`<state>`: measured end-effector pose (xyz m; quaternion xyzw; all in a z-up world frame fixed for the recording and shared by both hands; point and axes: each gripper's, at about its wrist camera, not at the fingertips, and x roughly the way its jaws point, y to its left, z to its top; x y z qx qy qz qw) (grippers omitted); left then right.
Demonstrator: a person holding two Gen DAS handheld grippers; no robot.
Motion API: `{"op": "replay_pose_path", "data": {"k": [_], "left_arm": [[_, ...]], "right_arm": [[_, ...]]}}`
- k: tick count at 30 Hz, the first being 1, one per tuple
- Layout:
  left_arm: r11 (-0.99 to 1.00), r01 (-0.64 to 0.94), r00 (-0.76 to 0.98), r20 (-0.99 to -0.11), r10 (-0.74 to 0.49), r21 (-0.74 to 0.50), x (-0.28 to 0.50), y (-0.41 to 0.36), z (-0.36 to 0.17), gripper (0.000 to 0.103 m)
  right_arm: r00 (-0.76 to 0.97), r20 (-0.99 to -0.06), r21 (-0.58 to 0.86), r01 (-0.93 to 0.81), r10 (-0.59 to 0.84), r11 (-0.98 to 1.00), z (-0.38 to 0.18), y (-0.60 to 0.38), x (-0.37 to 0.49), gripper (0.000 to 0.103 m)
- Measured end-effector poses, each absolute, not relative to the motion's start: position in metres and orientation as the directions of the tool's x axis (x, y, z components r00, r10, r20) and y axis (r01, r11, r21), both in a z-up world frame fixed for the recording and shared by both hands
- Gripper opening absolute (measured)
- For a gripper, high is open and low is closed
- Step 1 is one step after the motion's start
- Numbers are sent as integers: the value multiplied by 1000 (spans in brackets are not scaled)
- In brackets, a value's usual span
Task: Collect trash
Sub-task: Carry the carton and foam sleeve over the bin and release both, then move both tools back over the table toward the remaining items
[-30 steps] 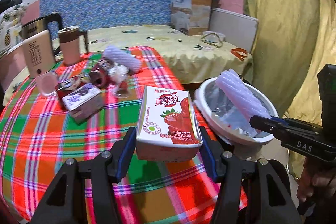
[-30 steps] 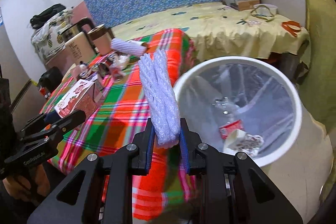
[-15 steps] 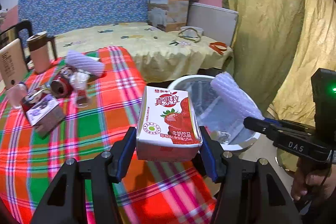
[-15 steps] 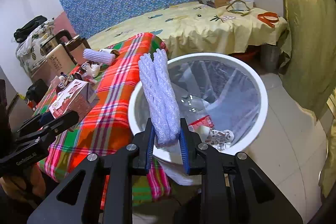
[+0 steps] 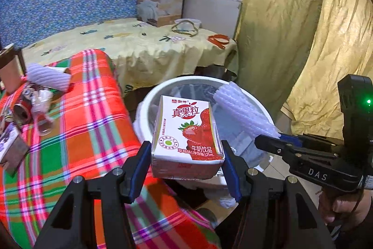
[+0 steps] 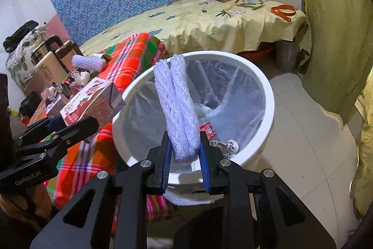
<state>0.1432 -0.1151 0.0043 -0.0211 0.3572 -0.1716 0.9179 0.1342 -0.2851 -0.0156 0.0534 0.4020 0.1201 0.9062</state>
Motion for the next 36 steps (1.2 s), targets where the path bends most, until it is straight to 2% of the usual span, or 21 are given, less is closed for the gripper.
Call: {"op": "replay_pose_path", "data": {"k": [12, 15, 17, 19, 36], "left_arm": [[928, 328, 636, -686, -354, -175, 167, -133, -10, 60], [923, 335, 634, -681, -368, -187, 168, -135, -9, 60], [926, 330, 642, -675, -363, -183, 168, -134, -8, 60], [926, 328, 644, -672, -365, -188, 166, -132, -7, 60], [940, 262, 698, -630, -340, -216, 136, -96, 12, 60]], "right_arm": [[621, -753, 180, -124, 218, 976, -25, -297, 144, 29], [630, -746, 180, -120, 215, 976, -23, -298, 143, 38], [635, -742, 177, -126, 216, 976, -22, -297, 142, 51], [639, -739, 172, -130, 215, 976, -20, -296, 141, 55], [686, -685, 144, -202, 245, 969, 6, -268, 124, 55]]}}
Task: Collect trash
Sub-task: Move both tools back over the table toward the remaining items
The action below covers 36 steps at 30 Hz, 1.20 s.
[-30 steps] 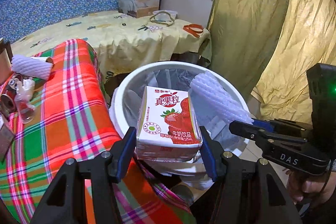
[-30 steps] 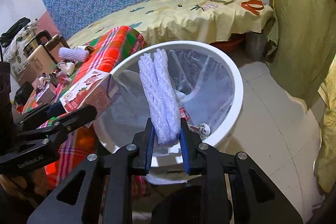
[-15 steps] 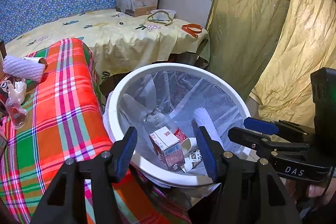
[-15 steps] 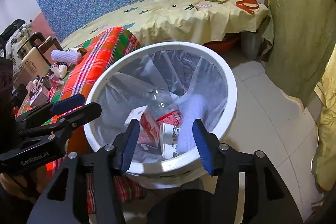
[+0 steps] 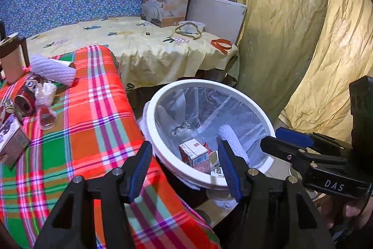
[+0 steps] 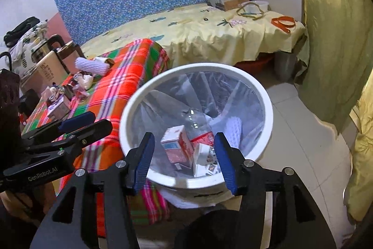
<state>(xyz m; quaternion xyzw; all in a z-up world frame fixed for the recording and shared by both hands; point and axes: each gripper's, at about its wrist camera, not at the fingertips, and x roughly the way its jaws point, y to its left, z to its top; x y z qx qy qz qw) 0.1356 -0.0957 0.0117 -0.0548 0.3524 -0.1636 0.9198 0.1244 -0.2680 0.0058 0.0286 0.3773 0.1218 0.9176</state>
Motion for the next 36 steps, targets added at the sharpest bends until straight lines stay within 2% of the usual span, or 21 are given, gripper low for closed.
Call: {"op": "replay_pose_path", "data": {"k": [20, 36], "left_arm": [[963, 155, 754, -604, -259, -218, 93, -47, 17, 60], [975, 63, 773, -608, -183, -214, 72, -6, 9, 60]], "right_arm": [[689, -632, 148, -340, 353, 929, 17, -224, 101, 55], [627, -657, 145, -439, 418, 887, 10, -184, 96, 55]]}}
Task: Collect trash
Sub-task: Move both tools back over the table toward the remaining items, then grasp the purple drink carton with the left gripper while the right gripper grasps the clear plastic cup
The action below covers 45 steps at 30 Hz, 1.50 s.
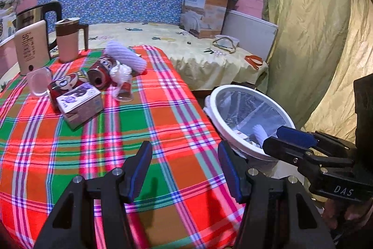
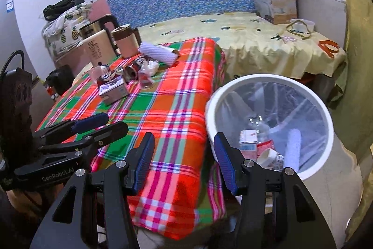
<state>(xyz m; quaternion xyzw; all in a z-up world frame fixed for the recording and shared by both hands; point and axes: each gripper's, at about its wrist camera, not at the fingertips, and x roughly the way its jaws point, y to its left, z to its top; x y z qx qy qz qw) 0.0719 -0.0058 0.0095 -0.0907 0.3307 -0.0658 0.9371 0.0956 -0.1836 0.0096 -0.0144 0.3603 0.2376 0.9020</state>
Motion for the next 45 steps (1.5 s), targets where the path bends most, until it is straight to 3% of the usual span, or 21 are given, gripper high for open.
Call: {"op": "replay_pose_path", "data": {"k": [26, 45], "left_arm": [[970, -150, 778, -628, -3, -191, 79, 85, 0, 61], [989, -67, 783, -621, -28, -129, 140, 138, -6, 68]], "right_arm": [[542, -687, 180, -518, 484, 836, 1, -144, 112, 55], [525, -700, 181, -524, 483, 832, -4, -115, 149, 55]]}}
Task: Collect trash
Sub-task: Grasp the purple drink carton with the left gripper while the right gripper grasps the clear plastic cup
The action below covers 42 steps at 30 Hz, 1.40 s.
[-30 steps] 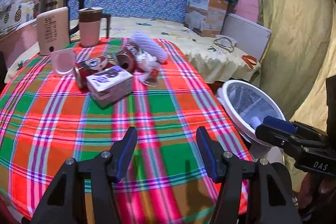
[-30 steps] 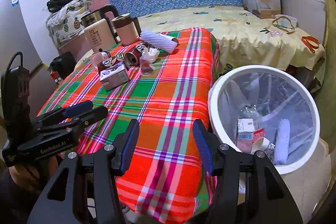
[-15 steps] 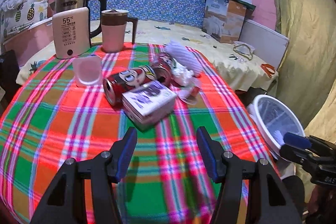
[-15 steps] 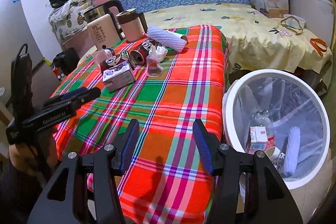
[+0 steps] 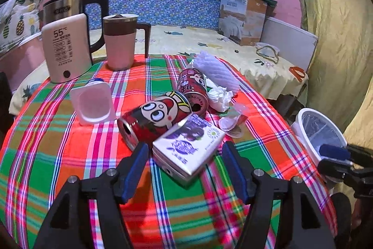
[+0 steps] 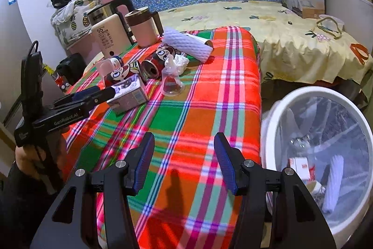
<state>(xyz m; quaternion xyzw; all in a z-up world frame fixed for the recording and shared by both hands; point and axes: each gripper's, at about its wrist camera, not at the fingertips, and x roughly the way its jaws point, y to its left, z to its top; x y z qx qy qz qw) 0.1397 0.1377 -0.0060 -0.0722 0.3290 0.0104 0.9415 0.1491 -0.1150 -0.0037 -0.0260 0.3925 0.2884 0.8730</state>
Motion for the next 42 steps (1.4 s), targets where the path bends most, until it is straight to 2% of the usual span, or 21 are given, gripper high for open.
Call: {"op": "replay_pose_path", "data": {"k": [8, 12, 18, 23, 24, 25, 33, 34, 35, 37, 42], "left_arm": [[986, 43, 734, -664, -141, -162, 162, 142, -18, 71], [969, 108, 730, -644, -228, -220, 154, 136, -15, 71], [984, 70, 723, -672, -161, -162, 155, 126, -18, 71], [975, -1, 700, -697, -157, -220, 167, 136, -25, 70], [974, -1, 698, -698, -162, -227, 167, 137, -26, 68], [973, 0, 698, -697, -165, -230, 168, 135, -26, 62], [967, -30, 703, -693, -161, -255, 160, 132, -28, 62], [964, -37, 705, -691, -161, -262, 159, 134, -28, 62], [963, -42, 707, -689, -160, -266, 159, 135, -28, 61], [960, -54, 710, -687, -157, -275, 159, 138, -28, 61], [959, -76, 714, -686, -140, -274, 157, 140, -29, 61]], "right_arm": [[513, -708, 174, -538, 484, 825, -7, -98, 167, 55], [517, -710, 170, -533, 478, 829, -8, -96, 176, 55], [516, -709, 181, -527, 482, 830, -12, -88, 194, 55], [493, -718, 199, -531, 492, 823, -17, -75, 207, 55], [490, -718, 199, -535, 493, 821, -18, -73, 208, 55], [487, -720, 198, -539, 494, 819, -19, -70, 210, 55], [474, -719, 226, -534, 509, 815, -24, -57, 230, 55], [472, -719, 229, -532, 510, 815, -25, -56, 232, 53], [472, -722, 224, -533, 507, 816, -26, -54, 233, 43], [466, -728, 219, -537, 503, 815, -28, -52, 232, 32], [472, -721, 219, -539, 507, 813, -23, -59, 224, 32]]}}
